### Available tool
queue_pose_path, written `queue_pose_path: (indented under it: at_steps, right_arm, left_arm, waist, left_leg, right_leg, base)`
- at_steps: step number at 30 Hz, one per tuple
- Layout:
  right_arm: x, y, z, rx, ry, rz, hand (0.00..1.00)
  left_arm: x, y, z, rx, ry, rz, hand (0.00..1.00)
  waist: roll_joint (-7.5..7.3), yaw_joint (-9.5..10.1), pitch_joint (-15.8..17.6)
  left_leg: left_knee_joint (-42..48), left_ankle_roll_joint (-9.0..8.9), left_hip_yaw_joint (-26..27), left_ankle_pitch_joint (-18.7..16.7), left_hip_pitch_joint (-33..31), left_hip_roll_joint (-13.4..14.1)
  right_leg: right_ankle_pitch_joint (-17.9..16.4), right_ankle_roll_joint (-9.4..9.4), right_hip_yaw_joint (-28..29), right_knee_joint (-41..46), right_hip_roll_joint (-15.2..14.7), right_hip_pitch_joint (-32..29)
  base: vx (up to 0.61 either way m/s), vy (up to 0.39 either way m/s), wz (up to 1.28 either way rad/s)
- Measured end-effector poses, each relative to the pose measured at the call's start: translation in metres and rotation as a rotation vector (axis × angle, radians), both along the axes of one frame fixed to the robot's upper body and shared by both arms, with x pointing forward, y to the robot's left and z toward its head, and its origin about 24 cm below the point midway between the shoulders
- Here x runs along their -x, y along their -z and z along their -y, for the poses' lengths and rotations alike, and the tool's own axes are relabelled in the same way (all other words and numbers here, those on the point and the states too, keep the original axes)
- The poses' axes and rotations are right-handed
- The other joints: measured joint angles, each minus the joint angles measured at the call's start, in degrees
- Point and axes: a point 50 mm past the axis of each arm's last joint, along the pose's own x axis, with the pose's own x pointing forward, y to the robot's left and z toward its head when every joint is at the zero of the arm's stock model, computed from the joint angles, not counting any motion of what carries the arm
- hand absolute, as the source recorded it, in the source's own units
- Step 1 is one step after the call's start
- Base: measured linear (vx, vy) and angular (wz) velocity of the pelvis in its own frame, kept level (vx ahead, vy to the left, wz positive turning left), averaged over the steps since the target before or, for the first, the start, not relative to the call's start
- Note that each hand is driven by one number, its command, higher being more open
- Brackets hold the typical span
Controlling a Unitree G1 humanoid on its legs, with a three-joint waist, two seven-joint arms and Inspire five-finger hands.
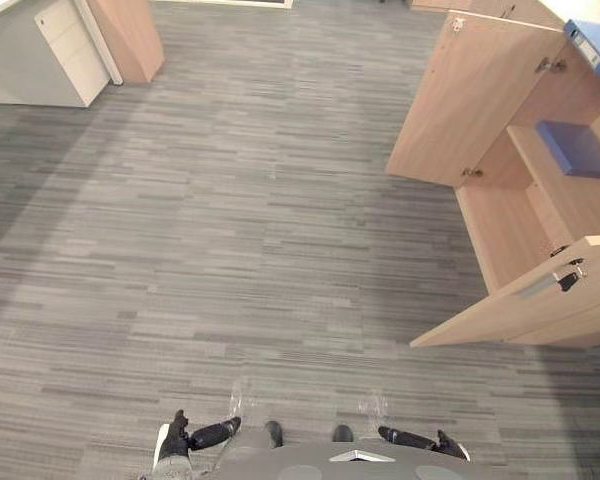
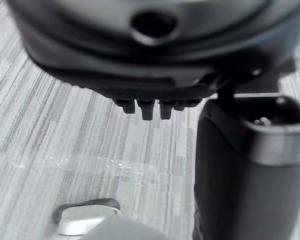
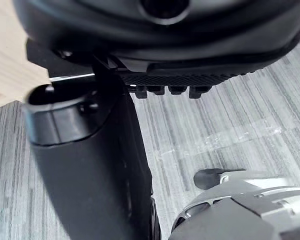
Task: Walk over to the cabinet, pick up the folder, carry it to the office cabinet, place the folder inside the office cabinet, then close the office cabinet door
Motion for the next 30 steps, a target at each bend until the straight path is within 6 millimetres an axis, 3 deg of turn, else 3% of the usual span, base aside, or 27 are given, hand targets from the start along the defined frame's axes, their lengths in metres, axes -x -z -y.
queue_pose_path:
  at_steps: [1,3,4,7,8,9,10,11,13,14,16,18,19,21,22,23,25,27,28,29,30]
  right_arm:
    - [0.0,0.0,0.001,0.003,0.0,0.0,1.0]
    - [0.002,-0.001,0.006,0.02,0.022,0.005,1.0]
    - [0.003,-0.002,0.007,0.023,0.027,0.003,1.0]
    - [0.004,-0.001,0.007,0.027,0.037,-0.001,1.0]
    - [0.004,-0.001,0.008,0.029,0.038,-0.002,1.0]
    - [0.005,-0.001,0.006,0.027,0.04,-0.006,1.0]
    - [0.005,-0.001,0.006,0.027,0.05,-0.009,1.0]
    - [0.002,-0.001,0.005,0.019,0.053,-0.004,1.0]
    - [-0.007,-0.002,0.002,0.01,0.069,0.021,1.0]
    - [-0.015,-0.002,-0.004,-0.001,0.067,0.045,1.0]
    - [-0.023,-0.002,-0.016,-0.034,0.067,0.071,1.0]
    - [-0.025,-0.002,-0.023,-0.054,0.072,0.077,1.0]
    - [-0.026,-0.003,-0.018,-0.045,0.095,0.084,1.0]
    - [-0.021,-0.005,-0.001,-0.008,0.144,0.085,1.0]
    - [-0.023,-0.007,0.006,0.014,0.149,0.094,1.0]
    - [-0.022,-0.008,0.009,0.023,0.154,0.097,1.0]
    - [-0.028,-0.008,0.007,0.019,0.157,0.109,1.0]
    - [-0.031,-0.008,0.001,0.002,0.158,0.117,1.0]
    - [-0.035,-0.009,-0.002,-0.005,0.157,0.127,1.0]
    - [-0.04,-0.01,-0.003,-0.005,0.155,0.142,1.0]
    - [-0.043,-0.01,-0.007,-0.014,0.152,0.151,1.0]
  left_arm:
    - [-0.002,-0.001,0.001,0.01,-0.048,0.023,1.0]
    - [-0.001,-0.001,0.005,0.03,-0.149,0.06,1.0]
    - [-0.001,-0.001,0.005,0.03,-0.158,0.062,1.0]
    - [-0.006,-0.003,0.003,0.027,-0.191,0.091,1.0]
    - [-0.005,-0.003,0.003,0.024,-0.204,0.092,1.0]
    - [-0.005,-0.003,0.002,0.019,-0.219,0.094,1.0]
    - [-0.006,-0.003,0.003,0.017,-0.232,0.096,1.0]
    - [-0.011,-0.004,0.001,0.005,-0.241,0.111,1.0]
    - [-0.01,-0.004,0.0,-0.006,-0.253,0.106,1.0]
    - [-0.008,-0.004,0.0,-0.004,-0.262,0.104,1.0]
    - [-0.007,-0.005,-0.005,-0.009,-0.26,0.104,1.0]
    - [-0.007,-0.004,-0.002,0.006,-0.258,0.105,1.0]
    - [-0.007,-0.003,0.001,0.018,-0.259,0.104,1.0]
    - [0.0,-0.001,0.007,0.036,-0.256,0.087,1.0]
    - [0.003,0.001,0.011,0.054,-0.261,0.078,1.0]
    - [0.007,0.002,0.012,0.06,-0.272,0.066,1.0]
    - [0.01,0.002,0.012,0.064,-0.279,0.06,1.0]
    - [0.008,0.002,0.01,0.068,-0.283,0.067,1.0]
    - [0.003,0.001,0.01,0.069,-0.284,0.078,1.0]
    - [0.003,0.002,0.01,0.07,-0.289,0.079,1.0]
    - [0.001,0.001,0.011,0.073,-0.293,0.088,1.0]
  waist:
    - [0.18,0.24,0.26]
    - [1.15,0.88,0.75]
    - [1.26,1.06,0.79]
    - [0.82,1.4,0.72]
    - [0.9,1.38,0.7]
    - [0.67,1.35,0.73]
    - [0.42,1.52,0.53]
    - [-0.22,1.5,0.9]
    - [-0.11,2.52,0.96]
    - [-0.72,3.42,0.42]
    - [-0.82,3.26,-1.26]
    - [-1.39,4.06,-3.92]
    - [-0.94,4.16,-3.95]
    - [0.11,3.41,-4.38]
    - [0.37,2.64,-3.92]
    - [0.75,1.77,-3.88]
    - [0.66,1.0,-3.81]
    - [-0.06,0.92,-3.06]
    - [-0.25,0.95,-2.2]
    - [-0.27,1.12,-0.56]
    - [-0.23,1.4,-0.11]
  left_leg:
    - [5.62,-0.23,1.19,0.54,-2.48,1.04]
    - [13.82,0.94,4.14,-3.88,-7.46,5.29]
    - [13.35,0.96,4.15,-4.33,-8.29,6.05]
    - [-2.57,-0.2,2.15,-2.35,-9.36,6.74]
    - [-10.0,-1.02,1.09,0.0,-9.23,7.18]
    - [-12.4,-1.82,2.66,5.61,-9.01,7.44]
    - [-12.79,-0.09,6.17,10.14,-8.15,6.41]
    - [-10.0,0.55,6.89,7.58,-9.05,5.93]
    - [-5.91,1.44,8.35,3.48,-9.25,6.14]
    - [-4.34,3.03,10.06,1.86,-8.34,6.48]
    - [-5.36,4.11,11.58,0.77,-7.24,5.45]
    - [-10.19,4.43,14.19,0.74,-4.66,3.01]
    - [-13.93,4.57,15.22,0.67,-0.99,0.57]
    - [-19.66,5.18,15.52,0.29,5.99,-3.55]
    - [-21.39,6.76,15.44,0.13,10.52,-5.51]
    - [-23.01,7.19,15.25,-0.16,14.05,-6.53]
    - [-25.01,7.28,14.33,-0.15,18.53,-6.77]
    - [-25.16,7.28,13.73,-0.15,21.17,-6.32]
    - [-25.19,7.28,13.49,-0.15,22.63,-6.07]
    - [-25.23,7.27,13.59,-0.16,24.85,-5.71]
    - [-25.43,6.74,14.11,-0.46,26.07,-5.17]
  right_leg:
    - [-0.56,-0.29,0.37,0.89,-0.03,0.5]
    - [-2.46,0.11,1.72,3.12,-0.32,1.58]
    - [-2.78,0.42,2.1,3.17,-0.73,1.97]
    - [-4.44,3.06,3.29,2.86,-4.92,2.88]
    - [-5.19,4.27,3.61,2.58,-6.73,3.66]
    - [-5.85,5.35,3.64,2.19,-8.3,4.61]
    - [-6.34,6.14,3.28,1.37,-10.2,5.73]
    - [-6.16,5.97,3.73,2.67,-10.81,5.63]
    - [-4.0,5.12,4.82,4.84,-10.24,6.07]
    - [-1.45,5.58,5.1,4.13,-10.63,6.47]
    - [2.6,5.4,5.81,3.19,-11.8,5.63]
    - [4.51,4.59,7.19,8.41,-14.53,1.47]
    - [5.28,3.36,6.79,16.8,-17.25,-1.47]
    - [10.23,-4.18,3.52,32.89,-22.79,-6.81]
    - [10.04,-7.71,1.33,48.85,-26.9,-10.77]
    - [8.1,-9.42,-0.63,60.03,-28.48,-14.16]
    - [4.28,-9.39,-5.98,66.26,-27.56,-16.8]
    - [-0.56,-6.13,-10.88,63.91,-25.12,-18.22]
    - [-2.83,-4.92,-13.52,60.98,-23.92,-18.31]
    - [-4.77,-4.92,-17.42,54.66,-21.94,-17.98]
    - [-4.69,-4.67,-22.07,45.72,-19.48,-17.98]
  base:
    - [0.03,0.08,-0.2]
    - [0.11,0.111,-0.3]
    - [0.14,0.184,-0.31]
    - [0.24,0.295,-0.26]
    - [0.4,0.415,-0.1]
    - [0.5,0.514,-0.01]
    - [0.44,0.398,0.04]
    - [0.44,0.312,-0.08]
    - [0.43,0.209,-0.42]
    - [0.37,0.178,-0.52]
    - [0.33,0.223,-0.47]
    - [0.25,0.204,-0.45]
    - [0.25,0.241,-0.13]
    - [0.3,0.283,0.13]
    - [0.3,0.251,0.28]
    - [0.3,0.232,0.3]
    - [0.36,0.164,0.24]
    - [0.34,0.068,0.15]
    - [0.25,-0.027,0.08]
    - [0.26,-0.075,0.03]
    - [0.2,-0.094,-0.04]
